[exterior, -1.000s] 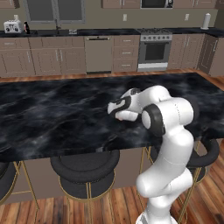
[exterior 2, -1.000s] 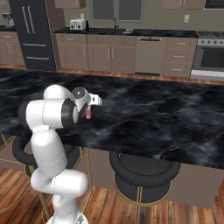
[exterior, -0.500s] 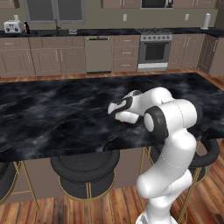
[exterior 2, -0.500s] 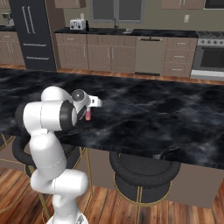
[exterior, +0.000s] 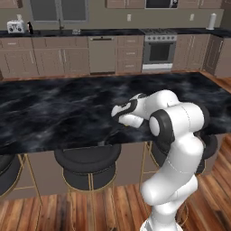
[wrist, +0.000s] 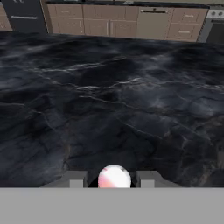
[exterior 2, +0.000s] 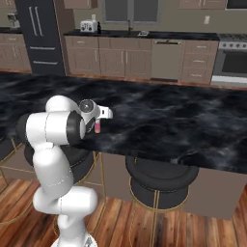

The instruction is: Place the large bottle from the dining counter next to the other large bottle outside the sink, and place the small bottle from the dining counter next to the other small bottle inside the sink.

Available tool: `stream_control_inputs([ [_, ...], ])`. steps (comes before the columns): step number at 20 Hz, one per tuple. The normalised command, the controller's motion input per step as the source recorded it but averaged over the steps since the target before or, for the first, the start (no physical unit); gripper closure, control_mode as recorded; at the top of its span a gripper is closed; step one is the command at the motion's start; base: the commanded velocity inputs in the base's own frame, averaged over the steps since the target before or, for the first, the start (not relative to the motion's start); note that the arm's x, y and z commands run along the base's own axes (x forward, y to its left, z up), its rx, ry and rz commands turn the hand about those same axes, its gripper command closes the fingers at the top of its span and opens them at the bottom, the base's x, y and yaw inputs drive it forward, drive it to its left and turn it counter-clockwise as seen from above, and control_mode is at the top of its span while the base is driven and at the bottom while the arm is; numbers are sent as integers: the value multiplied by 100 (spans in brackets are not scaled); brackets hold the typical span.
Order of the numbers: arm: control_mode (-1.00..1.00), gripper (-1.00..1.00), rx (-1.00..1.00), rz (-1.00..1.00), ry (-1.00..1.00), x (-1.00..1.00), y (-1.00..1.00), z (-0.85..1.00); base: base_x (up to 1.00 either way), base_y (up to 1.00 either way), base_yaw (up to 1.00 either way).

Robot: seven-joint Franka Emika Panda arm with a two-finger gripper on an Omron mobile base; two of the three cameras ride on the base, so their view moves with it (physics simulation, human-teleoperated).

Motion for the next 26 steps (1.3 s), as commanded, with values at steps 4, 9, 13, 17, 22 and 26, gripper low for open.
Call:
stream_control_inputs([
  [4,100,100,0,0,0,0,0,0,-39,0,3],
  [9,100,100,0,0,0,0,0,0,-14,-7,3],
  [13,100,100,0,0,0,0,0,0,0,19,0],
  [17,100,100,0,0,0,0,0,0,0,72,0],
  [22,100,100,0,0,0,0,0,0,-3,91,0],
  [26,100,100,0,0,0,0,0,0,-10,99,0],
])
